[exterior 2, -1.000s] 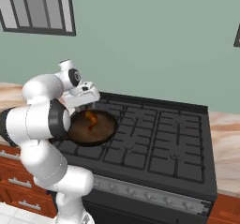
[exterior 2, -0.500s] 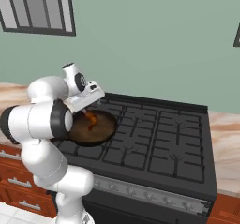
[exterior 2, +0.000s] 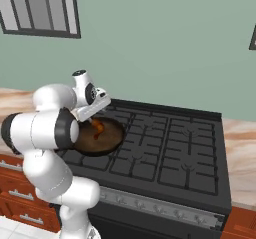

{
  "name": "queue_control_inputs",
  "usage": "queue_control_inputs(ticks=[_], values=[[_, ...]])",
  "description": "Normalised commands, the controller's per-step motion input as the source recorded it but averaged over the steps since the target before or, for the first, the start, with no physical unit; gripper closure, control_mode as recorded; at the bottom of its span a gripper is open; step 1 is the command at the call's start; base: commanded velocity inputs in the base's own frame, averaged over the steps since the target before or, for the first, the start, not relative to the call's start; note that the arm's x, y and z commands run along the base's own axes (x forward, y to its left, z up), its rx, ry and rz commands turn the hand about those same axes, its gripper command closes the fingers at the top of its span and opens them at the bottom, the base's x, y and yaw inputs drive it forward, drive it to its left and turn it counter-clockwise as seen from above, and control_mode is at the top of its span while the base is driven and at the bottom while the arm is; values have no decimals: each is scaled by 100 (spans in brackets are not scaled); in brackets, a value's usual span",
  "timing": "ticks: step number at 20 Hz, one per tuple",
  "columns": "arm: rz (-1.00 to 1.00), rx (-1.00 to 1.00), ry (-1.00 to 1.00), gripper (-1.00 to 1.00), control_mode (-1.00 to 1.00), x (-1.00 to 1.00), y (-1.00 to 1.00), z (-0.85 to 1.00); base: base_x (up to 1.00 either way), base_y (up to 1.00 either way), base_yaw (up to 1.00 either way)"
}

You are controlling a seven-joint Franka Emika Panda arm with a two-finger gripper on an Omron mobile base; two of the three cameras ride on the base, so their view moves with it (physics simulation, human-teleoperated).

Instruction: Take the chicken drumsticks from the pan and place one on each plate on the dining counter.

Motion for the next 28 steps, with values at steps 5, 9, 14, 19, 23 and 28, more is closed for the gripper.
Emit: queue_control_inputs(ticks=[5,9,14,19,23,28], values=[[5,3,8,-100,-100,39,7,-2,0,0,0],[-1,0,4,-100,-100,-7,4,-11,0,0,0],[-10,0,13,-100,-100,-52,23,-6,0,0,0],[-11,0,7,-100,-100,-16,17,-24,0,0,0],[-7,0,-5,-100,-100,28,-2,-48,0,0,0],[-5,0,-7,-100,-100,25,-1,-55,0,0,0]])
